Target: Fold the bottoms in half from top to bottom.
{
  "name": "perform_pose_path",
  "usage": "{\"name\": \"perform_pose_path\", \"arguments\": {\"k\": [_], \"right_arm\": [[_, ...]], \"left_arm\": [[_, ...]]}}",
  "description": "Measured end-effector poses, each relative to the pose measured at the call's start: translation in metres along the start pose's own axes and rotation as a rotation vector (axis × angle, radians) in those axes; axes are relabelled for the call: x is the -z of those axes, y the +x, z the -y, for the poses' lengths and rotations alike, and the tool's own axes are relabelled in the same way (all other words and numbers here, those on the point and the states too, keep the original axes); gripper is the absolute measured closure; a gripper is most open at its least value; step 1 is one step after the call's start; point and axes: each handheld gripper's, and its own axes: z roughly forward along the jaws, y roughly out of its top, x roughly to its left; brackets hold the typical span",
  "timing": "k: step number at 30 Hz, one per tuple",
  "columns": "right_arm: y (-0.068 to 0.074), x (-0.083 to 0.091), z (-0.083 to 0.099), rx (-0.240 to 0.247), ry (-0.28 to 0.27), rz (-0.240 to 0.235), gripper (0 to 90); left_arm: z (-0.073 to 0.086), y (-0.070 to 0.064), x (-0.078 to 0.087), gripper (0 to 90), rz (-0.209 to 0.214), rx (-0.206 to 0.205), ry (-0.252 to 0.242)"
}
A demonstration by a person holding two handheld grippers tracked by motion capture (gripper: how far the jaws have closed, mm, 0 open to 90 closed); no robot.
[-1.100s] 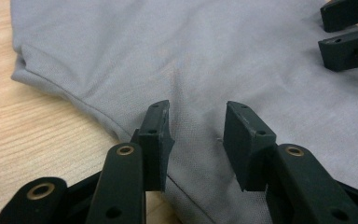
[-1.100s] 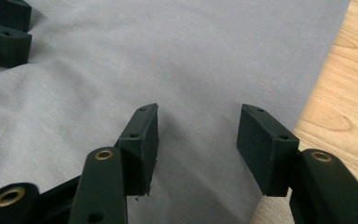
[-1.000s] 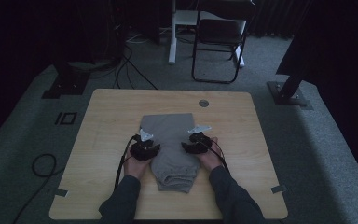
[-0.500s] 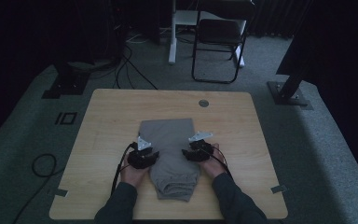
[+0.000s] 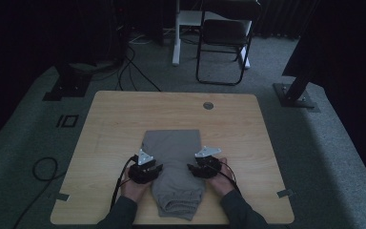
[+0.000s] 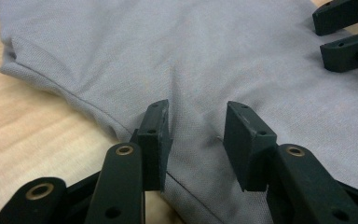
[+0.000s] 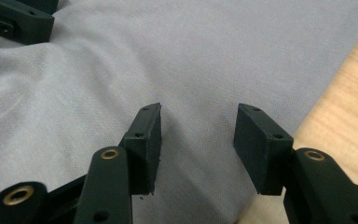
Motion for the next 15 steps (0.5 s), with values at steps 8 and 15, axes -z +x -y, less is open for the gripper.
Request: {"name": "perform_pose_path", "arguments": {"k": [8,15], "right_arm": [[0.01,0.013,0.012,0.013,0.006,-0.02,51.6],[0.009,0.019,0.013,0.007,0.022,-0.042,53.5]], "left_arm": [[0.011,-0.011,0.011,60.0,0.038,-0.004,0.002],[0.011,-0.016,0.02,60.4,0.032,-0.013,0.001]]}}
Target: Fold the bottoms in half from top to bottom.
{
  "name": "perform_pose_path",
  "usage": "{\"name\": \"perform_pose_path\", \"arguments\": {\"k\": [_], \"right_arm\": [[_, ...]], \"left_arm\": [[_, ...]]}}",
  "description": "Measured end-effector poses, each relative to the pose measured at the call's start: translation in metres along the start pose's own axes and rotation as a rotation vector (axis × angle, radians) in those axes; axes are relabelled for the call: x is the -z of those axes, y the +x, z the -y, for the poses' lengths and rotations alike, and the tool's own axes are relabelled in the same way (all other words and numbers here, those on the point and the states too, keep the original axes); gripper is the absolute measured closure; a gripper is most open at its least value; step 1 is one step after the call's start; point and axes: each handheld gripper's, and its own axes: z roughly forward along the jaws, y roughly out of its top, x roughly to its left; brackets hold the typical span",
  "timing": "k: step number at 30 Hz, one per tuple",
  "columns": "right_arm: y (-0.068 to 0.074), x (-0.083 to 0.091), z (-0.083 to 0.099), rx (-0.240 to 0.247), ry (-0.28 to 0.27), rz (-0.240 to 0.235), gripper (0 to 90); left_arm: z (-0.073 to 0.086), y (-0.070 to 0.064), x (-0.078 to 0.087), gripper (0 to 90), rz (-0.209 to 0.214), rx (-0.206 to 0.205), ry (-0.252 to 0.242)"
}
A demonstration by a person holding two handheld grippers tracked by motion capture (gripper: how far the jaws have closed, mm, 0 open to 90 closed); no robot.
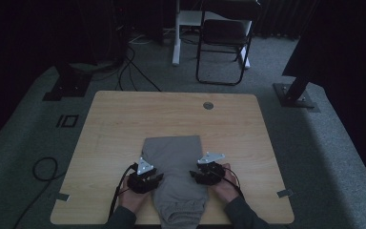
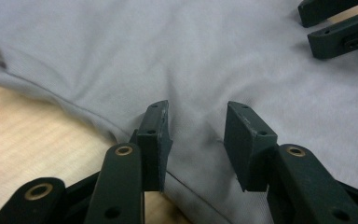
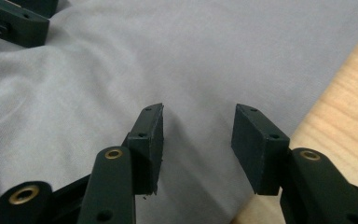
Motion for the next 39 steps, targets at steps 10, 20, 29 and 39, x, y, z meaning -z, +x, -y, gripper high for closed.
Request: {"name": "perform_pose_path", "arguments": {"k": [10,20,29,39], "right_arm": [[-0.048,-0.009,-0.039,-0.109,-0.075,0.116,50.1],[-0.088,-0.051,-0.068,-0.206,-0.049,0.164,52.9],[-0.093,-0.068,-0.072,-0.205,-0.007,0.157,55.1],[-0.092,-0.067,-0.074,-0.227,0.011,0.103,78.6]], "left_arm": [[-0.054,0.062,-0.015,52.3,-0.171,0.092,-0.057],[-0.069,0.092,-0.055,47.7,-0.224,0.136,0.031],[-0.066,0.099,-0.063,48.1,-0.199,0.157,0.05],[-0.07,0.098,-0.062,69.5,-0.135,0.16,0.087]]}}
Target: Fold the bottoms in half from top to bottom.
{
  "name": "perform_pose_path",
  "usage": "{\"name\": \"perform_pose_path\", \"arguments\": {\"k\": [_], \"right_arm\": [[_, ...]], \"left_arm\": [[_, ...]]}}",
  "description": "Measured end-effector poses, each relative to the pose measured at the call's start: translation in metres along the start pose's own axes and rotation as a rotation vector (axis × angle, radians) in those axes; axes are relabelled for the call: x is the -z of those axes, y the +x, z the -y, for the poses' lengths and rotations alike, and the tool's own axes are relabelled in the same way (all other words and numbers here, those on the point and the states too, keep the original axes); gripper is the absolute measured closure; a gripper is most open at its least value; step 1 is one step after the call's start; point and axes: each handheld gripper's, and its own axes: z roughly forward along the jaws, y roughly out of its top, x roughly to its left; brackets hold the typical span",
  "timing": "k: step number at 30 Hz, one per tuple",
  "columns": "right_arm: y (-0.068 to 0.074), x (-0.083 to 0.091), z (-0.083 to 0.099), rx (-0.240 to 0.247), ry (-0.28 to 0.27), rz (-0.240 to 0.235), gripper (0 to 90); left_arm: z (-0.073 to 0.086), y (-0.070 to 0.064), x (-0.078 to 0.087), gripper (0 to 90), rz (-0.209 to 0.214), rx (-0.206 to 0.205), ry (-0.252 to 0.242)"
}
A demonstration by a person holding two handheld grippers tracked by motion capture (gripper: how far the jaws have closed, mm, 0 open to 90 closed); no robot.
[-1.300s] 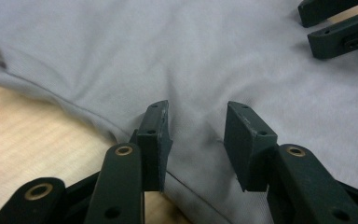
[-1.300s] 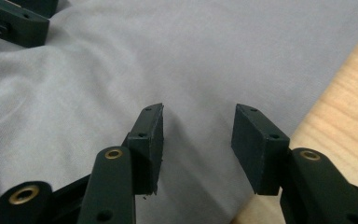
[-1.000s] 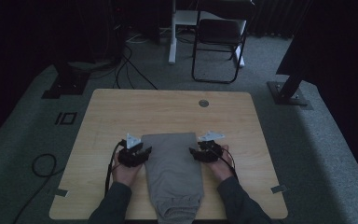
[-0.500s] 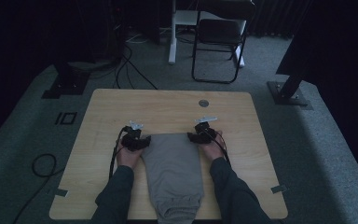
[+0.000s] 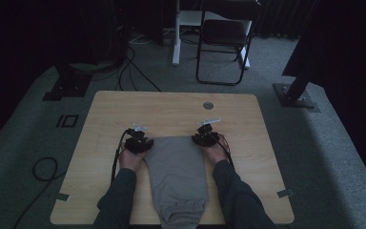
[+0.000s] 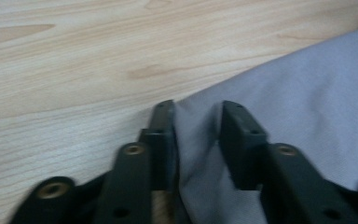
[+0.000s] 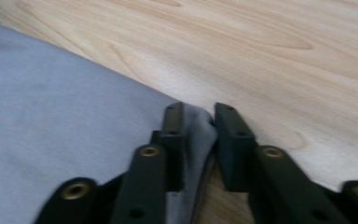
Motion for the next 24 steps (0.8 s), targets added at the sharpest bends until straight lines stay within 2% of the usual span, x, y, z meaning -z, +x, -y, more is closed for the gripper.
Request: {"name": "perform_pose_path", "arguments": {"k": [2,4,6,9,15,19,21,24], "right_arm": [[-0.001,0.0,-0.001,-0.016,0.007,-0.02,82.5],[-0.001,-0.001,-0.001,-0.021,0.007,-0.029,84.1],[-0.001,-0.001,-0.003,-0.018,0.012,-0.021,84.7],[-0.002,0.004,-0.008,-0.02,-0.013,-0.018,84.9],[-0.002,0.033,-0.028,-0.008,-0.127,-0.029,84.9],[-0.002,0.057,-0.04,0.007,-0.213,-0.055,84.9],[-0.002,0.067,-0.042,0.023,-0.235,-0.061,84.9],[0.002,0.077,-0.038,0.062,-0.236,-0.062,84.8]], "left_arm": [[0.0,-0.001,0.0,77.1,0.007,-0.015,0.005],[0.0,-0.006,0.0,83.4,-0.018,-0.039,0.0],[-0.002,-0.01,0.0,85.0,-0.043,-0.049,0.001],[-0.006,-0.009,0.005,85.4,-0.051,-0.033,-0.03],[-0.029,-0.014,0.036,85.4,-0.062,-0.046,-0.15],[-0.042,-0.019,0.061,85.4,-0.062,-0.065,-0.231],[-0.043,-0.023,0.072,85.4,-0.048,-0.079,-0.26],[-0.038,-0.03,0.084,85.4,-0.029,-0.108,-0.278]]}}
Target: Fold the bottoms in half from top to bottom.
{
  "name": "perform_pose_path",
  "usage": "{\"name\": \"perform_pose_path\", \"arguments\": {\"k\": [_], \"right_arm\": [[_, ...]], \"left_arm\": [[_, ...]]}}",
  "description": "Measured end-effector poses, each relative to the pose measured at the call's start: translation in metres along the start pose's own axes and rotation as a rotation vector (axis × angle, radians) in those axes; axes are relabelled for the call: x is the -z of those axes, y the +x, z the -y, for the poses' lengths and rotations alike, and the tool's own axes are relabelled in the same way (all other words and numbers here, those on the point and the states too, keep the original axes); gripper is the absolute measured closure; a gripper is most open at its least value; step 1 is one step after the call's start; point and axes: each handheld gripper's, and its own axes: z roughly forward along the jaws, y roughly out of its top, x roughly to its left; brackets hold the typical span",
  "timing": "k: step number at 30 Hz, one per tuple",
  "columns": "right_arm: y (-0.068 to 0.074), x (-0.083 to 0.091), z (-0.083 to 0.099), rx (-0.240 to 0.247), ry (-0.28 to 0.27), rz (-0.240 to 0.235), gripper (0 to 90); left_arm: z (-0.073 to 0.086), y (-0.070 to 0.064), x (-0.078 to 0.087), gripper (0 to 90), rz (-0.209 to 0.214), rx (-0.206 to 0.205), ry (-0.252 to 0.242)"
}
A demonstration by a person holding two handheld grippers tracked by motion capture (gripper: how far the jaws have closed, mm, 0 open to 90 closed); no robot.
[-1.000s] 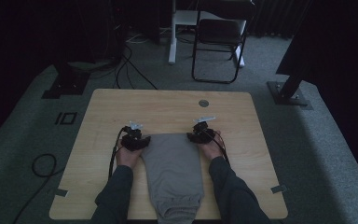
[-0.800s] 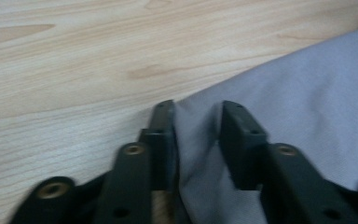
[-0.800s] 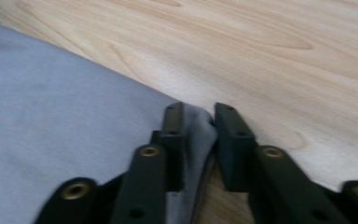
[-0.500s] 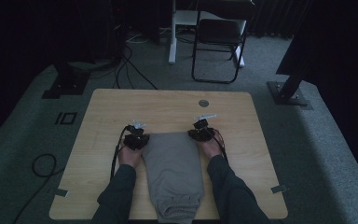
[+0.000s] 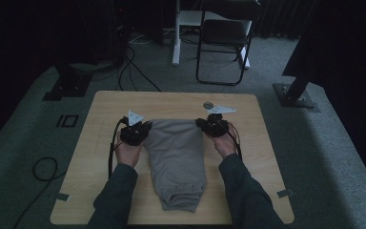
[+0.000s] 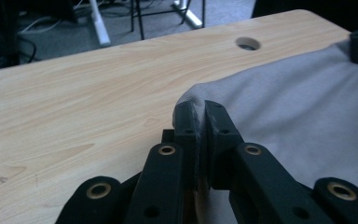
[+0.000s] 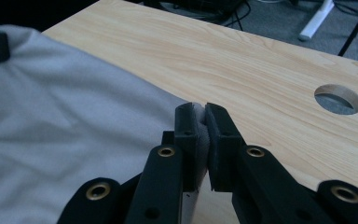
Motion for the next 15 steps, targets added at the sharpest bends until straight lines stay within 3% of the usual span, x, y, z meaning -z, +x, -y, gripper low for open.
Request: {"name": "perform_pose_path", "arguments": {"k": [4,6,9,12,15], "right_arm": [[0.007,0.02,0.012,0.034,-0.018,-0.033,84.8],[0.012,0.031,0.021,0.044,-0.021,-0.054,84.8],[0.024,0.047,0.038,0.083,-0.011,-0.088,84.7],[0.036,0.059,0.061,0.097,0.014,-0.134,84.6],[0.049,0.057,0.091,0.126,0.095,-0.147,84.5]], "left_arm": [[0.013,-0.012,0.025,85.4,0.048,-0.023,-0.031],[0.024,-0.02,0.038,85.3,0.064,-0.052,-0.027],[0.047,-0.03,0.054,85.2,0.097,-0.062,-0.007],[0.075,-0.039,0.059,85.2,0.12,-0.055,0.063],[0.104,-0.048,0.052,85.1,0.146,-0.057,0.159]]}}
